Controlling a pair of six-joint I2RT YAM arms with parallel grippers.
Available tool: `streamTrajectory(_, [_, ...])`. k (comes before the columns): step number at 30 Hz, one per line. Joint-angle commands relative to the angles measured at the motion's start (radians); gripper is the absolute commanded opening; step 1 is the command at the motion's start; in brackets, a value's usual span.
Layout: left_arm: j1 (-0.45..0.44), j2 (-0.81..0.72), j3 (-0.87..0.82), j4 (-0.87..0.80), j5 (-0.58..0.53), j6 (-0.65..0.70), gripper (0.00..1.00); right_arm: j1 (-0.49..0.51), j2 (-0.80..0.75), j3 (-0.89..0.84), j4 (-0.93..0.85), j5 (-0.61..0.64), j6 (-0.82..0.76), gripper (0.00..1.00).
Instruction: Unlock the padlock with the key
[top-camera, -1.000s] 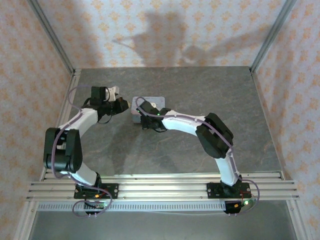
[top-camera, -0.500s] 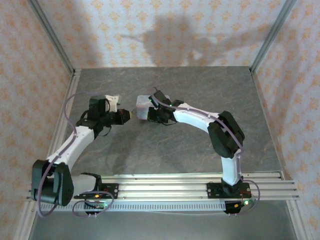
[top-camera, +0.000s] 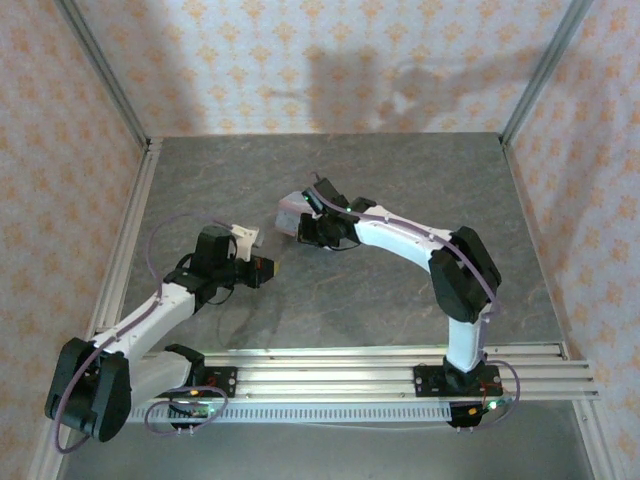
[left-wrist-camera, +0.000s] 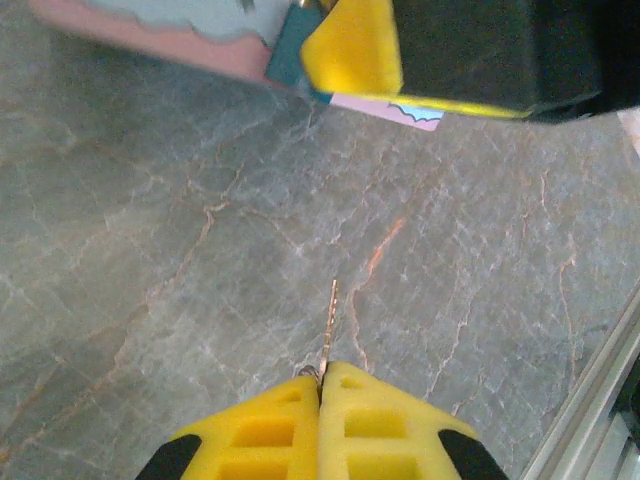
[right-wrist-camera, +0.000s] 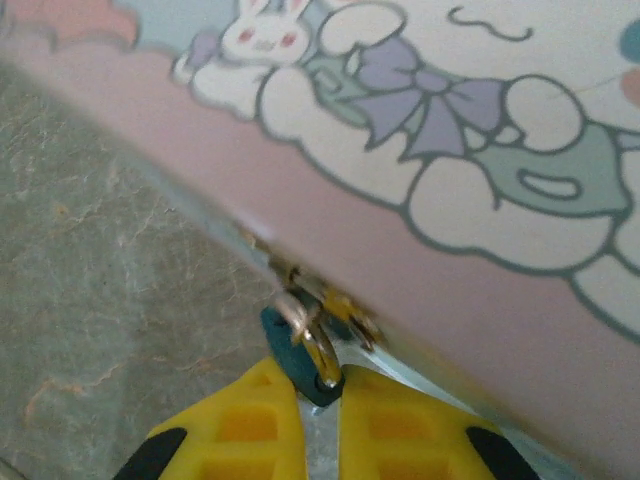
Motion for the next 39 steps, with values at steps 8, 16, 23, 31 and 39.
streamTrajectory(8, [-0.017,-0.05,-0.006,0.061,-0.016,-0.02,0.0,-0.011,-0.082,0.011,-0.049,-0.038,-0.02,0.0])
streamTrajectory(16, [-0.017,-0.063,-0.035,0.065,-0.039,-0.034,0.0,-0.012,-0.096,-0.005,-0.04,-0.038,-0.029,0.0])
streamTrajectory(23, [-0.017,-0.083,-0.066,0.122,-0.024,-0.074,0.0,-0.013,-0.101,-0.021,-0.031,-0.04,-0.049,0.0])
streamTrajectory(31, [-0.015,-0.036,-0.08,0.206,-0.007,-0.128,0.0,-0.017,-0.1,-0.06,-0.033,-0.006,-0.071,0.0])
streamTrajectory(39, [-0.015,-0.066,-0.096,0.156,-0.047,-0.107,0.0,-0.017,-0.089,-0.213,0.053,0.133,-0.191,0.0])
